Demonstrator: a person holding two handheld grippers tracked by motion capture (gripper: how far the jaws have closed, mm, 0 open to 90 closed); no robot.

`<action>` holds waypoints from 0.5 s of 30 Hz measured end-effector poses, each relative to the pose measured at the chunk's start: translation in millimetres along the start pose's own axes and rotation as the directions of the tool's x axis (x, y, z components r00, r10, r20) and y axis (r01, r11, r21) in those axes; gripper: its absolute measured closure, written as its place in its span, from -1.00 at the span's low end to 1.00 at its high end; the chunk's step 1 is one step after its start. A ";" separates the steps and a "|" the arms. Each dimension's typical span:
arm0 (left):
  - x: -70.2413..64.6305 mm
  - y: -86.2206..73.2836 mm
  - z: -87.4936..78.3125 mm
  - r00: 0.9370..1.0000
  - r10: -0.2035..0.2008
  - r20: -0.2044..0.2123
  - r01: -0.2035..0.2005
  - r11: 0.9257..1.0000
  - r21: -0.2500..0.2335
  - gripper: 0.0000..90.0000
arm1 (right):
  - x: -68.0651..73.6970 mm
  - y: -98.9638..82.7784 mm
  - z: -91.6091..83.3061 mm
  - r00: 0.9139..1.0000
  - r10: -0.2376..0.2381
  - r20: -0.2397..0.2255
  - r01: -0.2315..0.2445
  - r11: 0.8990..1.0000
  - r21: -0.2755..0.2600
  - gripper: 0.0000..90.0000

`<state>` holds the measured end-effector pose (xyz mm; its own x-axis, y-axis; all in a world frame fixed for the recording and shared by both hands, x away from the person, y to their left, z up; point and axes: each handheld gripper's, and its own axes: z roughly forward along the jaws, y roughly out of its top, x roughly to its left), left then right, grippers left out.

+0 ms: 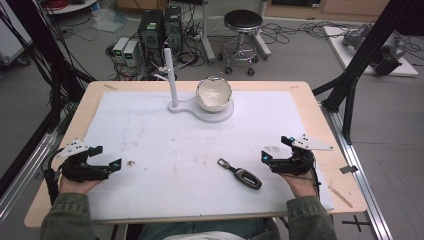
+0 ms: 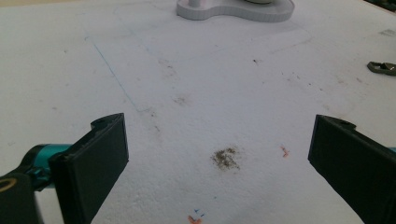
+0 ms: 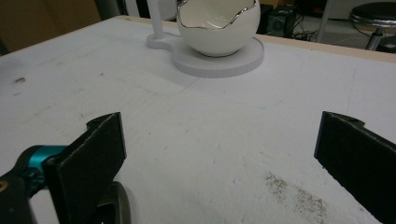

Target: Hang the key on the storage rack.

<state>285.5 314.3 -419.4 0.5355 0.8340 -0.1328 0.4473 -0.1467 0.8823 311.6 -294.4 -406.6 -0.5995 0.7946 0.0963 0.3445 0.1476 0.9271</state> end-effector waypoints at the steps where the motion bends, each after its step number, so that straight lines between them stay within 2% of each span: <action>1: -0.4 0.0 0.0 1.000 -0.001 0.001 0.001 1.000 -0.003 -0.88 | -0.4 -0.3 0.3 1.000 0.003 0.004 -0.003 1.000 0.004 -0.98; 5: -1.3 -0.2 0.8 1.000 0.001 0.003 -0.001 1.000 -0.005 -0.88 | -0.7 -0.7 0.4 1.000 0.014 0.006 -0.014 1.000 0.016 -0.98; 7: -1.4 -0.4 0.4 1.000 0.016 -0.011 -0.016 1.000 -0.010 -0.88 | -0.7 -0.7 0.1 1.000 0.015 0.004 -0.015 1.000 0.015 -0.98; 15: -1.3 -1.1 1.2 1.000 0.015 -0.004 -0.015 1.000 -0.001 -0.88 | -2.2 -1.2 1.7 1.000 0.017 0.010 -0.018 0.999 0.029 -0.98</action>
<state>285.2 312.7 -420.8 0.5388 0.8341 -0.1178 0.4383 -0.1582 0.8848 313.7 -295.2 -408.6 -0.5863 0.8028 0.1088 0.3757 0.1505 0.9144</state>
